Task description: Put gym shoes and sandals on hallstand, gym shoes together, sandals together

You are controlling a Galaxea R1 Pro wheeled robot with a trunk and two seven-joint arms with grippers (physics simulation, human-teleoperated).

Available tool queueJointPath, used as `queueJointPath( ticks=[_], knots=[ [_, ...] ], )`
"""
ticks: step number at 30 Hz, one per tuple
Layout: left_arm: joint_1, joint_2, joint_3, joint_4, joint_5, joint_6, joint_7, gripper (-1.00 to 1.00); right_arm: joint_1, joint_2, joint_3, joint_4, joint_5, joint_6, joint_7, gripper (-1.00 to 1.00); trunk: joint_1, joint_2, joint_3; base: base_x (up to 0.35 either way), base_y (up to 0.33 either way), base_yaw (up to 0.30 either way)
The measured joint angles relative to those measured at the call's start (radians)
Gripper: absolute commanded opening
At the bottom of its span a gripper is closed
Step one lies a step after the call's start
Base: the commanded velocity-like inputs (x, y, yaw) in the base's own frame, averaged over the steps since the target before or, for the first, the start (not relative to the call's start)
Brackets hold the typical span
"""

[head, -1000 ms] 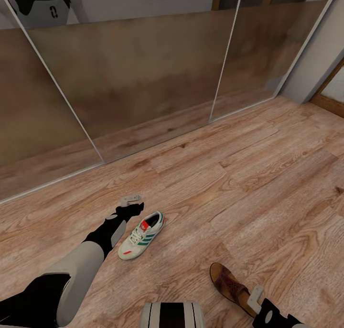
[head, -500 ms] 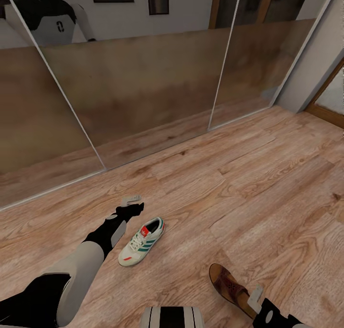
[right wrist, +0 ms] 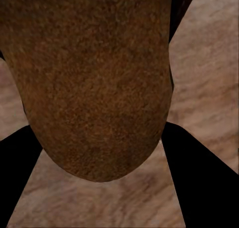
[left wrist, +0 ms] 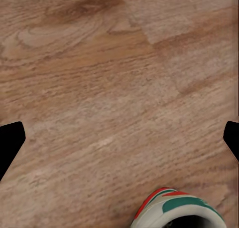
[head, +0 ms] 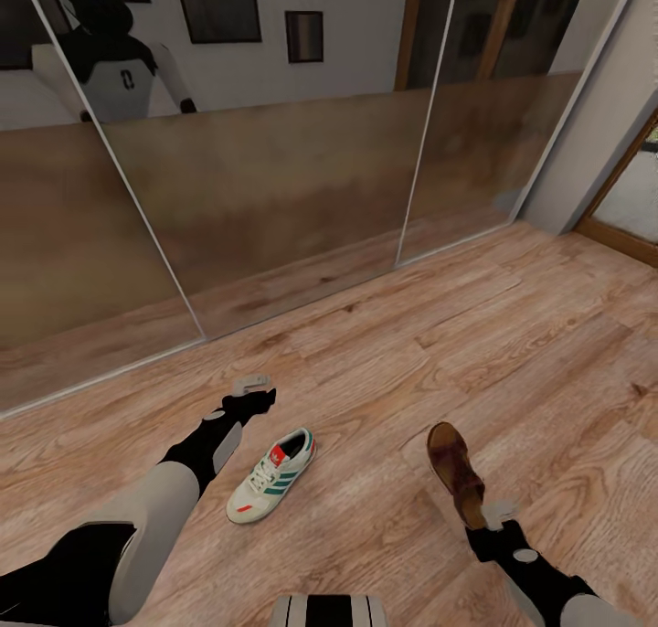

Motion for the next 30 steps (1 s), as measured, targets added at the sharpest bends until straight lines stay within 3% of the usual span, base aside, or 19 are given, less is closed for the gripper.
queueJointPath(
  ticks=[2, 3, 9, 20, 25, 30],
  knots=[
    [0.000, 0.000, 0.000, 0.000, 0.000, 0.001, 0.000, 1.00, 0.001, 0.001, -0.009, -0.013, -0.023, 0.000, 0.001, -1.00, -0.001, 0.001, 0.008, 0.000, 0.000, 0.000],
    [0.000, 0.000, 0.000, 0.009, -0.001, 0.002, 0.000, 1.00, 0.000, 0.004, -0.052, -0.037, -0.059, -0.001, 0.001, -1.00, -0.001, 0.001, 0.012, 0.000, 0.000, 0.000],
    [0.000, -0.001, -0.001, 0.085, -0.001, 0.001, 0.001, 1.00, 0.001, 0.006, -0.082, -0.060, -0.099, 0.002, 0.001, -1.00, -0.004, 0.002, 0.035, 0.000, 0.000, 0.000],
    [0.000, -0.002, 0.001, 0.124, -0.001, 0.000, 0.001, 1.00, 0.001, 0.007, -0.088, -0.063, -0.104, 0.001, 0.001, -1.00, -0.009, 0.005, 0.077, 0.000, 0.000, 0.000],
    [0.009, -0.008, 0.004, 0.152, -0.010, 0.005, 0.007, 1.00, -0.024, -0.019, -0.092, -0.069, -0.094, -0.015, -0.008, -1.00, -0.009, 0.005, 0.077, 0.000, 0.000, 0.000],
    [0.009, -0.008, 0.004, 0.158, -0.010, 0.005, 0.007, 1.00, -0.024, -0.019, -0.091, -0.069, -0.094, -0.015, -0.007, -1.00, -0.009, 0.005, 0.077, 0.000, 0.000, 0.000]
  ],
)
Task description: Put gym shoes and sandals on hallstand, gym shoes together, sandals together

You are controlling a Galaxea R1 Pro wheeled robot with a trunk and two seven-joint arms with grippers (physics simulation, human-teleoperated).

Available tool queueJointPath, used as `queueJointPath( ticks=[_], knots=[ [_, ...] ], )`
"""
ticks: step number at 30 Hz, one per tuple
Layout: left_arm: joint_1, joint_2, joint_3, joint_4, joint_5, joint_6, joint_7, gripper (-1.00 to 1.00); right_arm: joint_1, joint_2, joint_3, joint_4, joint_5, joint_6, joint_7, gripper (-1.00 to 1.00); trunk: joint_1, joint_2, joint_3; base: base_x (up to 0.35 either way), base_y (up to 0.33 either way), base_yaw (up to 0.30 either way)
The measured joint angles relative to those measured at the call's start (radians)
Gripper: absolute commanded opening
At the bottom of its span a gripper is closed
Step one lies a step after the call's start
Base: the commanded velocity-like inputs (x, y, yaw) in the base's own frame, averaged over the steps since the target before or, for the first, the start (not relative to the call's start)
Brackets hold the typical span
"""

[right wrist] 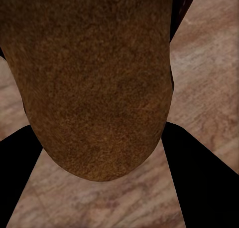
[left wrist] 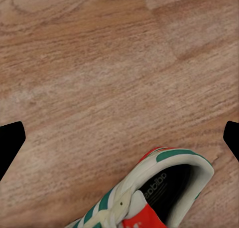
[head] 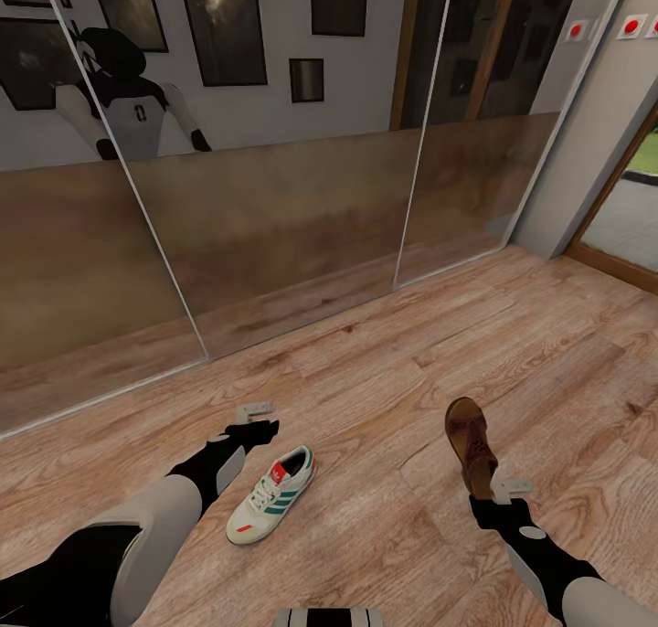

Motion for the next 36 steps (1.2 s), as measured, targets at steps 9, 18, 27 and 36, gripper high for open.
queueJointPath(
  ticks=[9, 18, 27, 36],
  knots=[
    [0.000, 0.000, 0.000, 0.000, 0.000, 0.000, 0.000, 1.00, 0.000, 0.000, 0.000, 0.000, 0.000, 0.000, 0.000, -1.00, 0.000, 0.000, 0.000, 0.000, 0.000, 0.000],
    [0.015, -0.004, -0.001, -0.005, 0.002, 0.003, 0.001, 1.00, 0.013, 0.001, -0.003, -0.004, -0.008, 0.003, -0.001, -1.00, 0.000, 0.000, 0.000, 0.097, -0.108, 0.000],
    [0.019, -0.006, -0.002, -0.006, 0.003, 0.004, 0.001, 1.00, 0.015, 0.004, -0.002, -0.005, -0.005, 0.003, 0.000, -1.00, 0.000, 0.000, 0.000, 0.259, -0.289, 0.000],
    [0.019, -0.007, -0.002, -0.006, 0.004, 0.004, 0.001, 1.00, 0.015, 0.004, -0.002, -0.004, -0.005, 0.002, 0.000, -1.00, 0.000, 0.000, 0.000, 0.267, -0.316, 0.000]
  ],
)
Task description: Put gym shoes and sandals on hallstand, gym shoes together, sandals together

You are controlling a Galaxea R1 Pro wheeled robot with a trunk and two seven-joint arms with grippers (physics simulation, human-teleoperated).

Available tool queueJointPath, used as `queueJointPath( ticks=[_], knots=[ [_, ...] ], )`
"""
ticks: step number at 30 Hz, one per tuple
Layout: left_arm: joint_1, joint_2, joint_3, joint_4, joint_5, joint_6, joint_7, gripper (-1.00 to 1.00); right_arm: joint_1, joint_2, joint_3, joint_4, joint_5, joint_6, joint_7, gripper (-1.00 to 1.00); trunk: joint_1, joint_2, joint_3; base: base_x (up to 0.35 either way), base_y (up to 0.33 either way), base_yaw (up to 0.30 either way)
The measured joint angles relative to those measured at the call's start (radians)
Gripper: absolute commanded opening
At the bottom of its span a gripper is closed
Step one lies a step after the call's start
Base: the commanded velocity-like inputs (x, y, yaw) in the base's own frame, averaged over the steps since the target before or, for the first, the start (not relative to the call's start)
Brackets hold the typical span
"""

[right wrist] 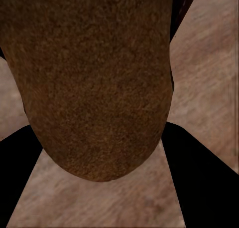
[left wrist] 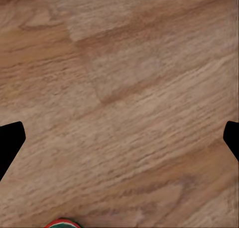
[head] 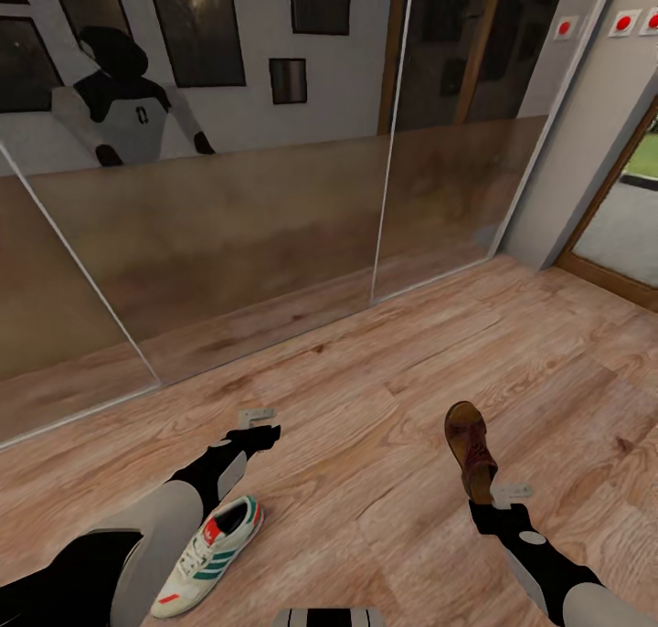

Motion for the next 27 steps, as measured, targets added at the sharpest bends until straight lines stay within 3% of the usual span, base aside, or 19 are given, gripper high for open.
queueJointPath(
  ticks=[27],
  knots=[
    [0.000, -0.002, 0.000, 0.000, 0.000, 0.000, 0.000, 1.00, 0.000, 0.000, 0.000, 0.000, 0.000, 0.000, 0.000, -1.00, 0.000, 0.000, 0.000, 0.194, -0.349, 0.000]
  ],
)
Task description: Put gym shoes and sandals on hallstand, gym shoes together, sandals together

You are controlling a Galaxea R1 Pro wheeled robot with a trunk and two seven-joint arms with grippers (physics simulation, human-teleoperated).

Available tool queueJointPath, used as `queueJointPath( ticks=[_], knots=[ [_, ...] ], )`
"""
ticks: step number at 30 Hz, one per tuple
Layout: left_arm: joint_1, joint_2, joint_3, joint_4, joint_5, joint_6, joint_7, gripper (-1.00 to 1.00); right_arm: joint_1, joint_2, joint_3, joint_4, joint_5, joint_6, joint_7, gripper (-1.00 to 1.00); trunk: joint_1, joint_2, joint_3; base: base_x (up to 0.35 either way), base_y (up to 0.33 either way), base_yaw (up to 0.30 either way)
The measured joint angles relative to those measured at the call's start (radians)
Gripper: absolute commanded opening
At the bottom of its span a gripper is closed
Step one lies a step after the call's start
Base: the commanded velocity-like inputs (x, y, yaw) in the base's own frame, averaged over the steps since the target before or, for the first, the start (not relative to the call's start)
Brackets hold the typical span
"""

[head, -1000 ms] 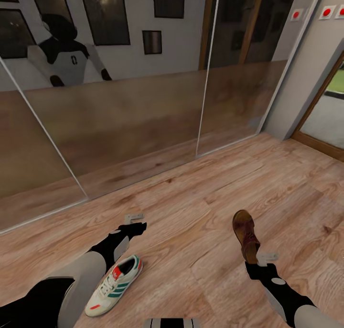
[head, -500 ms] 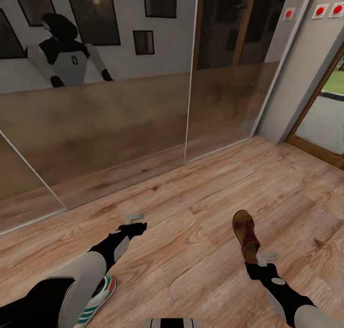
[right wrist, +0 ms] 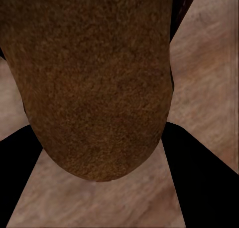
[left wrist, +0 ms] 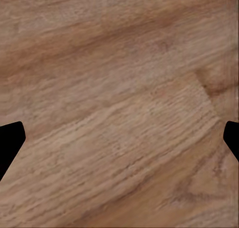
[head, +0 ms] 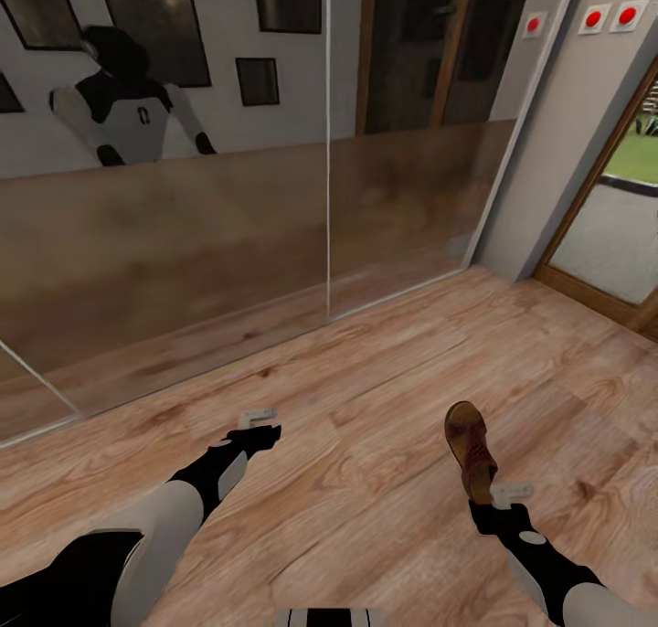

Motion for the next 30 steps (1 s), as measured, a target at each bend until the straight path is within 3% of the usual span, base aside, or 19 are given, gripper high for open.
queueJointPath(
  ticks=[16, 30],
  knots=[
    [0.000, 0.000, 0.000, 0.000, 0.000, 0.000, 0.000, 1.00, 0.000, 0.001, -0.002, 0.000, -0.001, 0.000, 0.000, -1.00, 0.000, 0.000, 0.000, 0.153, -0.350, 0.006],
    [0.000, 0.000, 0.000, 0.000, 0.000, 0.000, 0.000, 1.00, 0.000, 0.002, -0.001, 0.000, -0.001, 0.000, 0.000, -1.00, 0.000, 0.000, 0.006, 0.147, -0.350, 0.252]
  ],
)
